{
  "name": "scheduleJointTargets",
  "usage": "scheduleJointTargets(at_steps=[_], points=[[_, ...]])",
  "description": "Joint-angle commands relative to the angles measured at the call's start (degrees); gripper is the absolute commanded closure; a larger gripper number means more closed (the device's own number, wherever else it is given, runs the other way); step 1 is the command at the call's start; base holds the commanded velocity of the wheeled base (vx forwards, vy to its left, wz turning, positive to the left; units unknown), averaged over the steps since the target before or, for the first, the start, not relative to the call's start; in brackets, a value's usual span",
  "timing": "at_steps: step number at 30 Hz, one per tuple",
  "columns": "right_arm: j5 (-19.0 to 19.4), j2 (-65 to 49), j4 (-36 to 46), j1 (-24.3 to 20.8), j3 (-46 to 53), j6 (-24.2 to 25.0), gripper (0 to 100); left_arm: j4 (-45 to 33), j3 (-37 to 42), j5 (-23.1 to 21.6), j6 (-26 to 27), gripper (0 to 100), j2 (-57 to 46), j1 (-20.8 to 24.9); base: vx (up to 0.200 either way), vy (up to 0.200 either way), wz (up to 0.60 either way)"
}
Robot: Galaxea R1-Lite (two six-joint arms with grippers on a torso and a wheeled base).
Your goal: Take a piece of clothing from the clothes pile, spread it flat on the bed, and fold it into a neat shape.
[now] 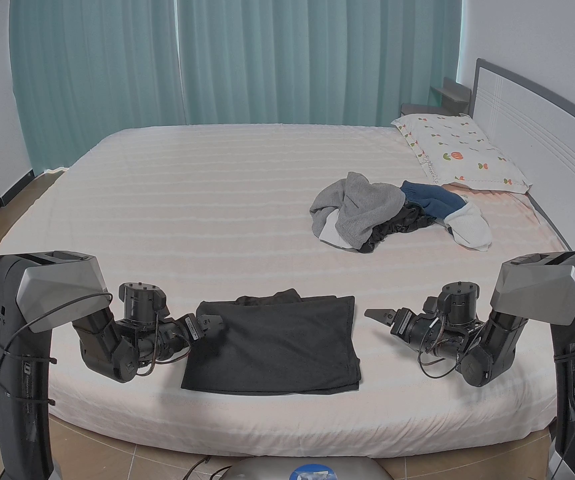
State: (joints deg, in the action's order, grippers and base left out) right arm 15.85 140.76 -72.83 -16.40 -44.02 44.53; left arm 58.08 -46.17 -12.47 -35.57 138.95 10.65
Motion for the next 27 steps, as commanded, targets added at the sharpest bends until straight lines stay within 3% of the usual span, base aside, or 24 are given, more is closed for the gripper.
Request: scheduleJointTargets(at_steps=[1, 3, 4, 27], points=[[0.1, 0.5, 0.0, 0.1, -0.1, 0.0, 0, 0.0, 0.0, 0.0, 0.0, 0, 0.3, 0.2, 0.0, 0.0, 0.0], [0.1, 0.6, 0.0, 0.1, -0.1, 0.0, 0, 0.0, 0.2, 0.0, 0.0, 0, 0.4, 0.4, 0.0, 0.0, 0.0], [0.1, 0.6, 0.0, 0.1, -0.1, 0.0, 0, 0.0, 0.2, 0.1, 0.0, 100, 0.4, 0.5, 0.0, 0.0, 0.0], [0.2, 0.9, 0.1, 0.1, 0.3, 0.9, 0, 5.7, 3.7, 0.6, 0.0, 100, 0.0, 0.5, 0.0, 0.0, 0.0]])
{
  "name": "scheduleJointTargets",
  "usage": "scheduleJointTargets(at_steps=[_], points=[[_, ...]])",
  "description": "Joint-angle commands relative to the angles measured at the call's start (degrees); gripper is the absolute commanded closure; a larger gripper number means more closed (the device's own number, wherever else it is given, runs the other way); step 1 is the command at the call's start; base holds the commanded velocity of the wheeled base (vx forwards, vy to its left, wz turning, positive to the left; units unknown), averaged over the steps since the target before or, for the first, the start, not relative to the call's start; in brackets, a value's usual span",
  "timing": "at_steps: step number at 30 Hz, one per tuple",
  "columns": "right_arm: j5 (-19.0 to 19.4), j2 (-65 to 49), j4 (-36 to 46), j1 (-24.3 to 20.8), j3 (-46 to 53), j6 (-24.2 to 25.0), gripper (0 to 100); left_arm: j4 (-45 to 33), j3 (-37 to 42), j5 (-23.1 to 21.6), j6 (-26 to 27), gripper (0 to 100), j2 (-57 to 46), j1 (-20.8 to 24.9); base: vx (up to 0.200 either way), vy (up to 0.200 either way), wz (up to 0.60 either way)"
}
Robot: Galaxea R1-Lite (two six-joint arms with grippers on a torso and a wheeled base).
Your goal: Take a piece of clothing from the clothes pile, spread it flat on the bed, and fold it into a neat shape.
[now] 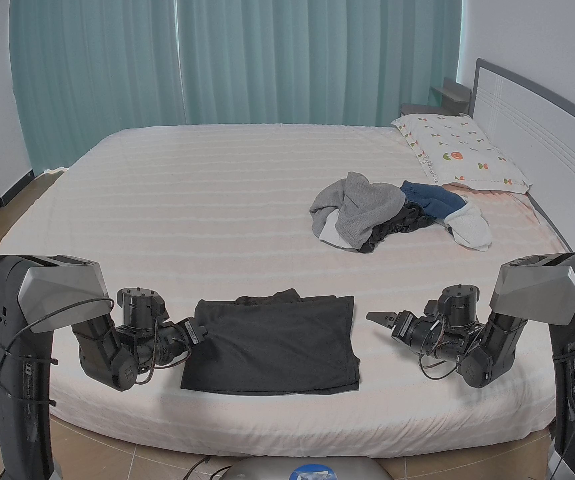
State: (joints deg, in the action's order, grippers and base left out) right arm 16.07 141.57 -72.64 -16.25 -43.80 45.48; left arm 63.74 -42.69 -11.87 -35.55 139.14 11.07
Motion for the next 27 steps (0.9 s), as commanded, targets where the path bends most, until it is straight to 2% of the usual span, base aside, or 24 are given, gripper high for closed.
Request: scheduleJointTargets(at_steps=[1, 11, 27], points=[[0.0, 0.1, 0.0, 0.0, 0.0, 0.0, 0, 0.1, 0.2, 0.0, 0.0, 100, -0.2, 0.1, 0.0, 0.0, 0.0], [1.1, 0.2, 0.0, -0.1, 0.4, 0.0, 0, 0.0, 0.0, 0.2, -0.3, 100, -0.1, 0.0, 0.0, 0.0, 0.0], [0.9, 0.2, -0.3, -0.4, 0.4, 0.7, 0, 0.2, -0.1, 0.1, -0.3, 100, 0.3, -0.2, 0.0, 0.2, 0.0]])
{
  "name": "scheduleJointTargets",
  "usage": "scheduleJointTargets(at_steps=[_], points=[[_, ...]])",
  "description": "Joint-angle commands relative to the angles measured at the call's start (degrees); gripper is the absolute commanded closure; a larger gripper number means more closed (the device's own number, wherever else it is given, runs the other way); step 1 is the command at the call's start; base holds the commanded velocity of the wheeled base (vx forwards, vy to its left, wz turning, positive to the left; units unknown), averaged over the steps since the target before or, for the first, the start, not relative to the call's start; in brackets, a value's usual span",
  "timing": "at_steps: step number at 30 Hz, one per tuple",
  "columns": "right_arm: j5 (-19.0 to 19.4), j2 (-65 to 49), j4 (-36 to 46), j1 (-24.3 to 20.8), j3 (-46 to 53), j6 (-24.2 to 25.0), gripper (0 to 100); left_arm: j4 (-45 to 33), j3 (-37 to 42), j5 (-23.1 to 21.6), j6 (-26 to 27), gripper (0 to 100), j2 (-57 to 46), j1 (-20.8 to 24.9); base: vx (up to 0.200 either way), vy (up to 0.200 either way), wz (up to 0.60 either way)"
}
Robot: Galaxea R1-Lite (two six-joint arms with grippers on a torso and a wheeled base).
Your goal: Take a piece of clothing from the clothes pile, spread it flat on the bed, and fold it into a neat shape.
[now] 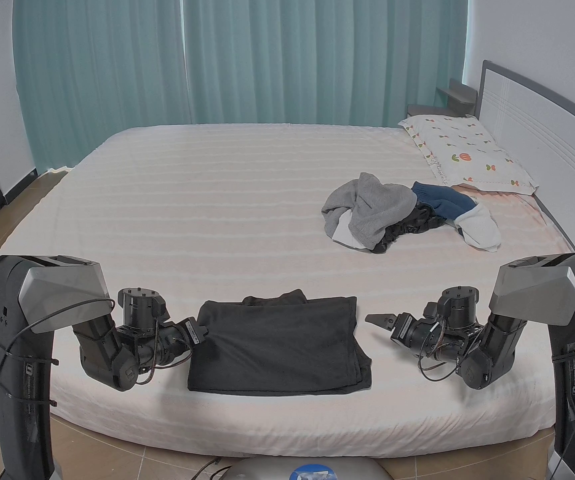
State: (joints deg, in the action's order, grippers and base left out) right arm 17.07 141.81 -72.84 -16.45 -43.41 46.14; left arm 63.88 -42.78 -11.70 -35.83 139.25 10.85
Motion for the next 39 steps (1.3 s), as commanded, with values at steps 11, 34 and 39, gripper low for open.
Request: scheduleJointTargets(at_steps=[11, 34, 39], points=[[-0.6, -0.1, -0.2, -0.6, -0.4, 0.8, 0, -0.1, 0.2, 0.0, 0.0, 100, 0.2, 0.2, 0.0, 0.2, 0.0], [-1.2, -0.1, -0.8, -1.6, -0.1, 0.9, 0, -0.2, 0.1, 0.0, 0.0, 100, 0.4, 0.3, 0.0, 0.2, 0.0], [-1.2, 0.0, -0.8, -1.6, -0.1, 0.9, 0, -0.2, 0.1, 0.0, 0.0, 100, 0.3, 0.3, 0.0, 0.2, 0.0]])
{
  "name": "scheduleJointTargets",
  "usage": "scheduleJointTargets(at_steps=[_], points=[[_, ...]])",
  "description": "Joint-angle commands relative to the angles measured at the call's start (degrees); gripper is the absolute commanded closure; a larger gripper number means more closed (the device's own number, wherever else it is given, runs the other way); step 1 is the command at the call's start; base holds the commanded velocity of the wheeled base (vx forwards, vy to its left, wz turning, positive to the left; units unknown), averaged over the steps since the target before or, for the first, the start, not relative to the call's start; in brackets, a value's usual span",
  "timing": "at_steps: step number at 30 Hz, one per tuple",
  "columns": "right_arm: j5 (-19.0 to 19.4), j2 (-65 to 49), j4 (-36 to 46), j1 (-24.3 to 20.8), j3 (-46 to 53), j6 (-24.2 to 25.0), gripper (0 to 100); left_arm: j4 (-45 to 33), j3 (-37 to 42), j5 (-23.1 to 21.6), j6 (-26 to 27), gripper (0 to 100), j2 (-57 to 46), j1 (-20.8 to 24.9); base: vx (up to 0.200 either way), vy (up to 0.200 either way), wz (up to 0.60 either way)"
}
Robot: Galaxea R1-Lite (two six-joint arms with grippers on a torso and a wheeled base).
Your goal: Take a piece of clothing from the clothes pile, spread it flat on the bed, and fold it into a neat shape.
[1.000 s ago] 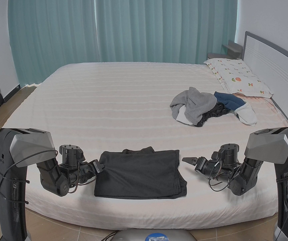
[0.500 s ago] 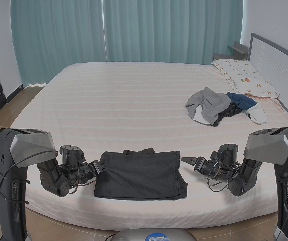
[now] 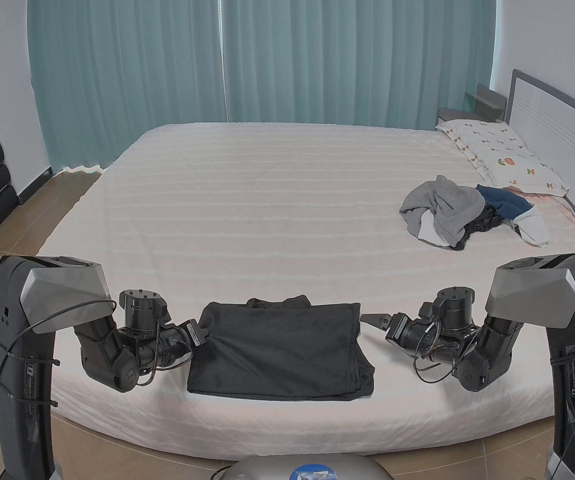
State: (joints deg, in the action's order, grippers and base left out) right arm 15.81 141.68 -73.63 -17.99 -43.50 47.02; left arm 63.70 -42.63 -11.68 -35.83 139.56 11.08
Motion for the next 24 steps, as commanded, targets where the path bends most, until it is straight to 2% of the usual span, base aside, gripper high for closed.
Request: scheduleJointTargets(at_steps=[1, 11, 17, 24], points=[[0.0, 0.1, 0.0, 0.0, 0.0, 0.0, 0, 0.0, 0.0, 0.0, 0.0, 100, 0.1, 0.1, 0.0, 0.2, 0.0], [-0.3, -0.1, -0.2, -0.1, 0.1, 0.0, 0, 0.2, 0.4, 1.5, 0.1, 100, -0.1, 0.9, 0.0, 0.2, 0.0], [-2.5, -0.2, -0.3, -1.5, 0.0, 0.0, 0, 0.2, 1.7, 2.1, 0.1, 100, -0.4, 2.5, 0.0, 0.0, 0.0], [-2.6, 0.1, -0.3, -1.6, 0.0, 0.0, 0, 0.2, 1.8, 2.1, 0.0, 100, -0.4, 2.8, 0.0, 0.0, 0.0]])
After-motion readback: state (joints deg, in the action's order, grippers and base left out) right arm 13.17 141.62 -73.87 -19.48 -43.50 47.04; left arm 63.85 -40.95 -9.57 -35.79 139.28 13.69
